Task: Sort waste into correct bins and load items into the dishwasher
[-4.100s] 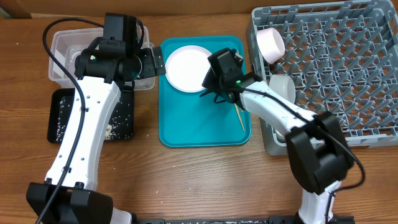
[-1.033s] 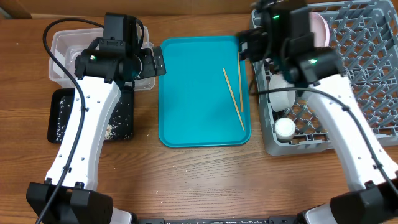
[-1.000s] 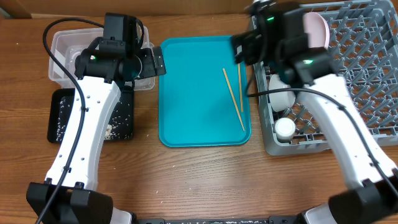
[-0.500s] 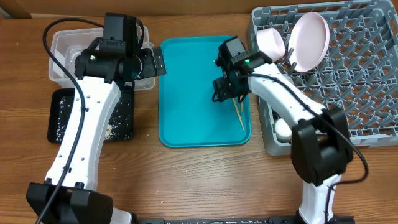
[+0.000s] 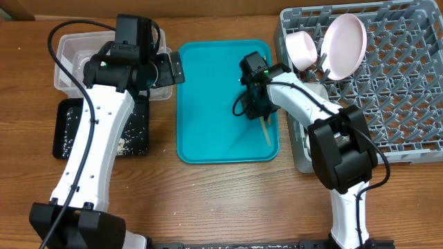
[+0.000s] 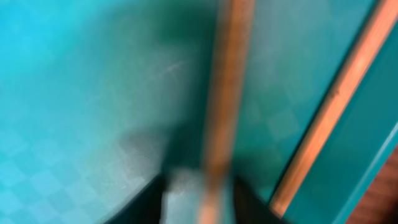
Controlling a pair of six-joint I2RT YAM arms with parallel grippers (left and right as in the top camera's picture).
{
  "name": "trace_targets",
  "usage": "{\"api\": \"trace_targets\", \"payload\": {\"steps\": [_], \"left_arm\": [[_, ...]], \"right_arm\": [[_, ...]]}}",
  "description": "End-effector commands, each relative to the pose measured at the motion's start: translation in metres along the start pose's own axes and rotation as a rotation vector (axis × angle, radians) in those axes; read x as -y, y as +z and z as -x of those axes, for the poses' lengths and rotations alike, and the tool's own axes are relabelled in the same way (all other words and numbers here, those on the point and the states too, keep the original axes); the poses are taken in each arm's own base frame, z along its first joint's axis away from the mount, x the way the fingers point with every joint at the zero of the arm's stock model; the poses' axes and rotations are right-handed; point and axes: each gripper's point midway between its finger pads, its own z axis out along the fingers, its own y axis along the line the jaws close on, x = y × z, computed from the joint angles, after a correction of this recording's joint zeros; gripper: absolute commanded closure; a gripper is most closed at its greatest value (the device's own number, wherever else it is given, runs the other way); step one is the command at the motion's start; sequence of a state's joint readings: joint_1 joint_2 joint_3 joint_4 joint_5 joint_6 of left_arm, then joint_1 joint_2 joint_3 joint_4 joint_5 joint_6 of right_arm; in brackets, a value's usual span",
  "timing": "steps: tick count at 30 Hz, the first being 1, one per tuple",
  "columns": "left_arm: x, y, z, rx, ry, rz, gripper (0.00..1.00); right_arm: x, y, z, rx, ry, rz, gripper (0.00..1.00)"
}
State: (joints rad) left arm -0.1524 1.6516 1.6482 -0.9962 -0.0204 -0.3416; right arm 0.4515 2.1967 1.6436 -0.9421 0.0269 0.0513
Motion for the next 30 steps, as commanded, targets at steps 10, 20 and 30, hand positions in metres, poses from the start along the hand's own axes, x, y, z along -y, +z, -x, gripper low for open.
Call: {"api": "trace_targets", "payload": {"steps": [10,20,30], "left_arm": [[-0.002,0.002,0.002,0.003,-0.004,0.014,0.0],[-0.002,0.002,0.002,0.003,-0.004,0.014,0.0],[-0.002,0.002,0.002,0.003,-0.004,0.014,0.0]], "right_arm": [[-0.016,-0.057,0.011,0.03,0.01,0.114,0.96],[0.072,-0.273,0.026,0.431,0.289,-0.011,0.96],[0.225,-0.219,-0.058,0.248,1.066,-0.108,0.96]]}}
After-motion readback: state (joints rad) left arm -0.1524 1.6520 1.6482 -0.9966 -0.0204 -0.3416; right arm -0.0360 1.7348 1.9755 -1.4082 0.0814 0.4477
